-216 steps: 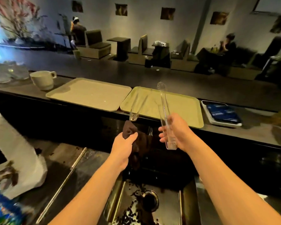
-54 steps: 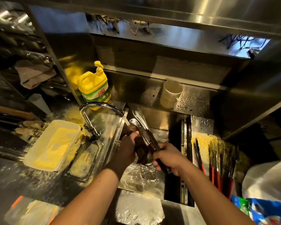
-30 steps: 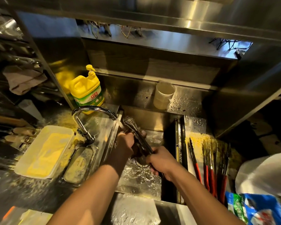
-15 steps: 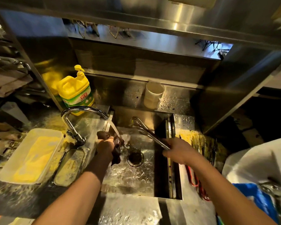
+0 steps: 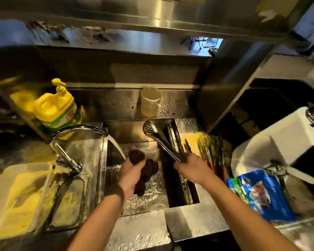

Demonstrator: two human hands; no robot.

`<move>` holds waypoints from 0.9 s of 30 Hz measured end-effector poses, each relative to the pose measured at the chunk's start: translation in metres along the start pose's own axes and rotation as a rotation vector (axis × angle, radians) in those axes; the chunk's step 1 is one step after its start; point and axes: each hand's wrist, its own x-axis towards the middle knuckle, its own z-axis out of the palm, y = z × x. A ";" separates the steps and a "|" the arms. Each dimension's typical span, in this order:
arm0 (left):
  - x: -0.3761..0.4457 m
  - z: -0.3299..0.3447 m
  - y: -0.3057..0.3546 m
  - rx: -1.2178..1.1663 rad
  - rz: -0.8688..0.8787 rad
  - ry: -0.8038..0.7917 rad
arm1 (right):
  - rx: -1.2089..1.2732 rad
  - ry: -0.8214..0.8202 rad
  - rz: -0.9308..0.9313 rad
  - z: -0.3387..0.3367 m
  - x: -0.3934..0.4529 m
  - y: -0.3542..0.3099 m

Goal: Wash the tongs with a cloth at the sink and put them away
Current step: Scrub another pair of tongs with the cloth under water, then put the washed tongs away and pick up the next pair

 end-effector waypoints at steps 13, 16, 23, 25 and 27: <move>-0.074 0.148 0.036 0.109 0.157 -0.372 | 0.365 0.430 0.138 -0.068 -0.109 0.073; -0.106 0.193 0.038 0.120 0.170 -0.501 | 0.371 0.494 0.180 -0.090 -0.141 0.099; -0.193 0.303 0.022 0.236 0.259 -0.705 | 0.479 0.684 0.275 -0.141 -0.218 0.181; -0.214 0.330 0.012 0.249 0.261 -0.776 | 0.594 0.743 0.306 -0.153 -0.238 0.205; -0.229 0.353 -0.001 0.250 0.238 -0.832 | 0.712 0.788 0.342 -0.165 -0.254 0.227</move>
